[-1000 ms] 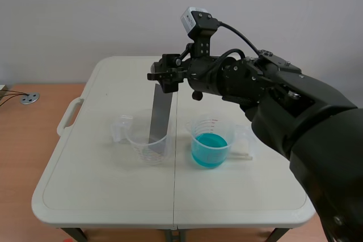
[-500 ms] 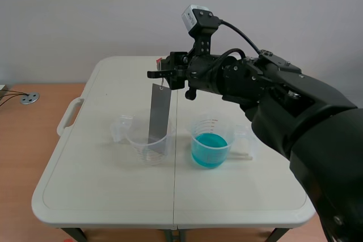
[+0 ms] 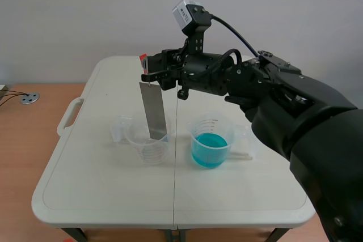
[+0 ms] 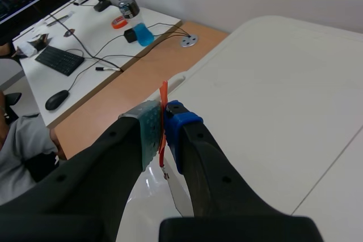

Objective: Hold the metal plate by the orange handle, dip it into the blue solution, take it out and point at it, then put the plate back in the beaker on the left.
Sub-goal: 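Move the plate over the blue solution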

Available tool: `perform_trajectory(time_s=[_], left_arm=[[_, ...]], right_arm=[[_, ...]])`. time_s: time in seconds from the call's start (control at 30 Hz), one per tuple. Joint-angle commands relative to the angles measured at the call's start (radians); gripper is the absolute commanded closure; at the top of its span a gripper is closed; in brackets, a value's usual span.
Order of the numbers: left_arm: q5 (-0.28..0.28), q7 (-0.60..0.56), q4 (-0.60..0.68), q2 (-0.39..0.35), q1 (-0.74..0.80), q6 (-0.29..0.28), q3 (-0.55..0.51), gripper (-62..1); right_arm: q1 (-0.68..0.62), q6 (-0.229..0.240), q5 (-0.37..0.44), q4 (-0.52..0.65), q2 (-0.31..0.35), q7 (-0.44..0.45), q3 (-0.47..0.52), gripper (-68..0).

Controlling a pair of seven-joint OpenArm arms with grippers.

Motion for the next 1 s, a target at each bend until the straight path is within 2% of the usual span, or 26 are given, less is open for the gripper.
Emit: perform_trajectory(time_s=[0.0,0.1,0.33,0.6,0.73,0.97], left_arm=[[-0.006,-0.006,0.013,-0.006,0.016,-0.005,-0.002,-1.6],[-0.006,-0.006,0.013,-0.005,0.016,-0.005,-0.002,-1.6],[-0.006,-0.006,0.013,-0.006,0.016,-0.005,-0.002,-1.6],[-0.006,0.005,0.012,-0.006,-0.001,-0.005,-0.002,-1.6],[-0.006,0.006,0.012,-0.006,-0.001,-0.005,-0.002,-1.6],[-0.006,0.006,0.012,-0.006,-0.001,-0.005,-0.002,-1.6]], right_arm=[[0.023,0.024,0.011,0.014,-0.003,0.031,-0.003,-1.2],[0.013,0.064,0.011,0.020,-0.003,0.037,-0.003,-1.2],[-0.017,0.091,0.003,0.042,-0.002,0.061,-0.003,-1.2],[-0.076,0.090,-0.074,0.155,0.003,0.083,-0.003,-1.3],[-0.106,0.090,-0.089,0.219,0.006,0.083,-0.002,-1.3],[-0.156,0.087,-0.173,0.343,0.006,0.079,0.000,-1.3]])
